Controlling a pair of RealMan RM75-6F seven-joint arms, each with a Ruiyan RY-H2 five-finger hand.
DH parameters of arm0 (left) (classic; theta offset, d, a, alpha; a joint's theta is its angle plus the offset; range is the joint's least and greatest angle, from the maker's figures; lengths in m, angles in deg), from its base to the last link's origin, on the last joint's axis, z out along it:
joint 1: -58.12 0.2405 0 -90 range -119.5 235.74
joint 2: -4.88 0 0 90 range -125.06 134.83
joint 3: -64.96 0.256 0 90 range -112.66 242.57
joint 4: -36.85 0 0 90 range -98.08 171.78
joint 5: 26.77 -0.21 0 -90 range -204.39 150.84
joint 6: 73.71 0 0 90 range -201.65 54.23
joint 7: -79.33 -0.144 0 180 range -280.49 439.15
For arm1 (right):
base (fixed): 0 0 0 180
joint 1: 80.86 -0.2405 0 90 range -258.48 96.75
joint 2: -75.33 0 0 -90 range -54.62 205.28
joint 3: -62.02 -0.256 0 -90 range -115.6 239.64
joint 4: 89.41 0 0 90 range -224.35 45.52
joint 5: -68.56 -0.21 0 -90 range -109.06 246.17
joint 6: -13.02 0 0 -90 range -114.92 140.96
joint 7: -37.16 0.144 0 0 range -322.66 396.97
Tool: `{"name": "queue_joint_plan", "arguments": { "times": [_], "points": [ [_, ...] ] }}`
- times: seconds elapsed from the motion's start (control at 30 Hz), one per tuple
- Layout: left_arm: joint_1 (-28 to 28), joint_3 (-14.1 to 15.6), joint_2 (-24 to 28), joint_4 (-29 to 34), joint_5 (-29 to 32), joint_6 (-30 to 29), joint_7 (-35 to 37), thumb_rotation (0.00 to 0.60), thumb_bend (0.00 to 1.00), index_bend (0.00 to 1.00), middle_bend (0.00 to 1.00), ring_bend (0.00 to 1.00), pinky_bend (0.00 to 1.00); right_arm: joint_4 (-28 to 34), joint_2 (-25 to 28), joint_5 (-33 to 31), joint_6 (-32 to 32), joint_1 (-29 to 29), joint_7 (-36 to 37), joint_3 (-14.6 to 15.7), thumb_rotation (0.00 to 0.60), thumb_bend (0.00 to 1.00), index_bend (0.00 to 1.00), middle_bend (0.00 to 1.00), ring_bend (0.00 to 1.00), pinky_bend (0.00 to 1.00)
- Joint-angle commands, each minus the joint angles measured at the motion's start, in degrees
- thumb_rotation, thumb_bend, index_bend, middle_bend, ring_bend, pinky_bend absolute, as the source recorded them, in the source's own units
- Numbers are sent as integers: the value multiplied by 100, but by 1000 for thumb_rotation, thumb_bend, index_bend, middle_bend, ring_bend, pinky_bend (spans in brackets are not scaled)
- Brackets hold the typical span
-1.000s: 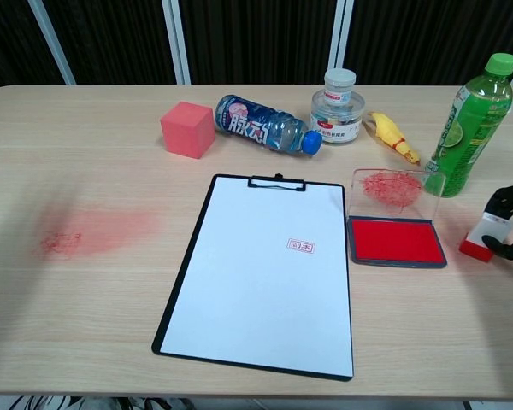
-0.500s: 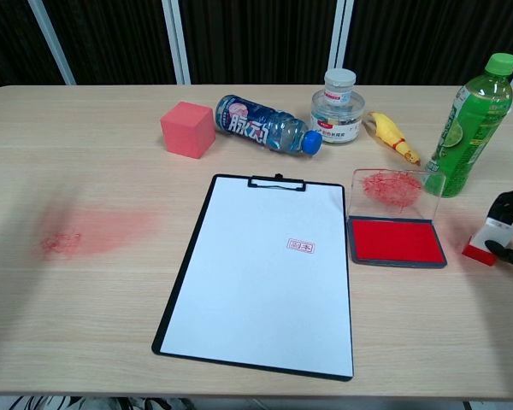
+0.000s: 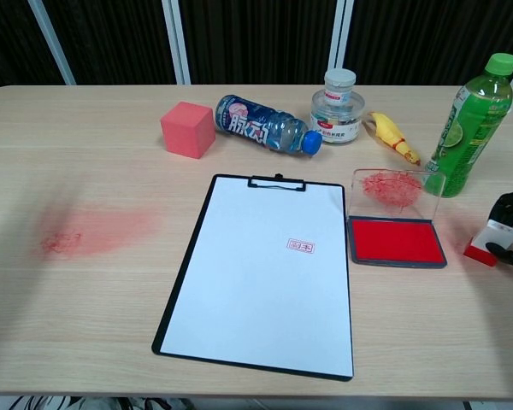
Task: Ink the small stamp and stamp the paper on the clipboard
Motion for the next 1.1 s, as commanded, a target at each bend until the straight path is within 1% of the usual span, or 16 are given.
{"name": "queue_joint_plan", "arguments": {
  "times": [0.03, 0.77, 1.1],
  "points": [
    [-1, -1, 0, 1, 2, 4, 3, 600, 13, 0, 0, 0, 0, 17, 7, -14, 13, 5, -17, 2, 600, 411, 774, 563, 582, 716],
    [3, 0, 7, 20, -5, 5, 12, 600, 13, 0, 0, 0, 0, 235, 141, -167, 120, -8, -197, -30, 600, 409, 652, 490, 542, 716],
    [6, -2, 6, 17, -7, 0, 11, 600, 13, 0, 0, 0, 0, 322, 188, -285, 194, -16, -319, -4, 600, 409, 581, 446, 522, 716]
  ]
}}
